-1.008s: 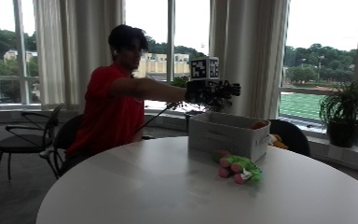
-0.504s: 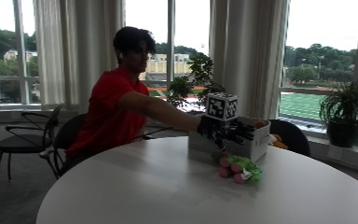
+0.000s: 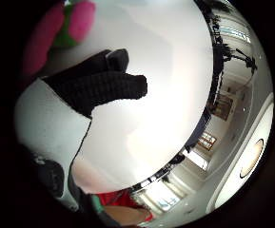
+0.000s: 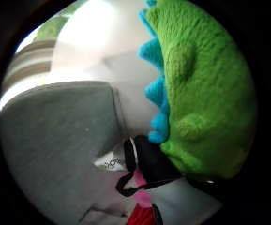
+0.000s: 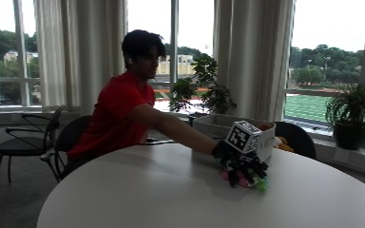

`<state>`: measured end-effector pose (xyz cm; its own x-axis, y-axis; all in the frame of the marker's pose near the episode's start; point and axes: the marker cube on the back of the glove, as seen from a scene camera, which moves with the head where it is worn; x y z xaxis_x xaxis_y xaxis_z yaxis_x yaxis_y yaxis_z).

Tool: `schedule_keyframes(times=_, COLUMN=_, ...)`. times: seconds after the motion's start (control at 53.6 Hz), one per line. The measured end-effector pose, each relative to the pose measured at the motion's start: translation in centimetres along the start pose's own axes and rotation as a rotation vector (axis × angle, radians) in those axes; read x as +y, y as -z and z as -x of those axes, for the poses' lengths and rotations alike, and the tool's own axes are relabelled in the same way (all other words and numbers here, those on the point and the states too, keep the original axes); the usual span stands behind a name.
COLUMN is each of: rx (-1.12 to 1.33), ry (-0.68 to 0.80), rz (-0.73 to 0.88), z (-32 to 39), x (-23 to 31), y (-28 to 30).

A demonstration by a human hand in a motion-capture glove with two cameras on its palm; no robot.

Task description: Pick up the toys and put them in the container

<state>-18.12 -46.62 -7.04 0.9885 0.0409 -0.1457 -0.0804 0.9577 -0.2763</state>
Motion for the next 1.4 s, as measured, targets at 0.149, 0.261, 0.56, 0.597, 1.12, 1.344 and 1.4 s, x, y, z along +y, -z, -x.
schedule_keyframes(times=0.149, rx=0.057, ry=-0.022, rz=0.06, z=0.1, x=-0.2, y=0.5)
schedule_keyframes(times=0.261, rx=0.049, ry=0.001, rz=0.072, z=-0.2, x=0.0, y=0.7)
schedule_keyframes(times=0.56, rx=-0.025, ry=0.019, rz=-0.282, z=-2.7, x=2.7, y=-0.6)
schedule_keyframes(times=0.597, rx=-0.037, ry=0.013, rz=-0.294, z=-3.4, x=3.2, y=-0.6)
schedule_keyframes(times=1.12, rx=-0.015, ry=-0.118, rz=-0.522, z=-11.0, x=15.7, y=13.0)
schedule_keyframes(times=1.344, rx=-0.023, ry=-0.094, rz=-0.579, z=-7.1, x=20.3, y=18.5)
schedule_keyframes(times=1.4, rx=-0.013, ry=-0.078, rz=-0.6, z=-5.5, x=21.3, y=20.0)
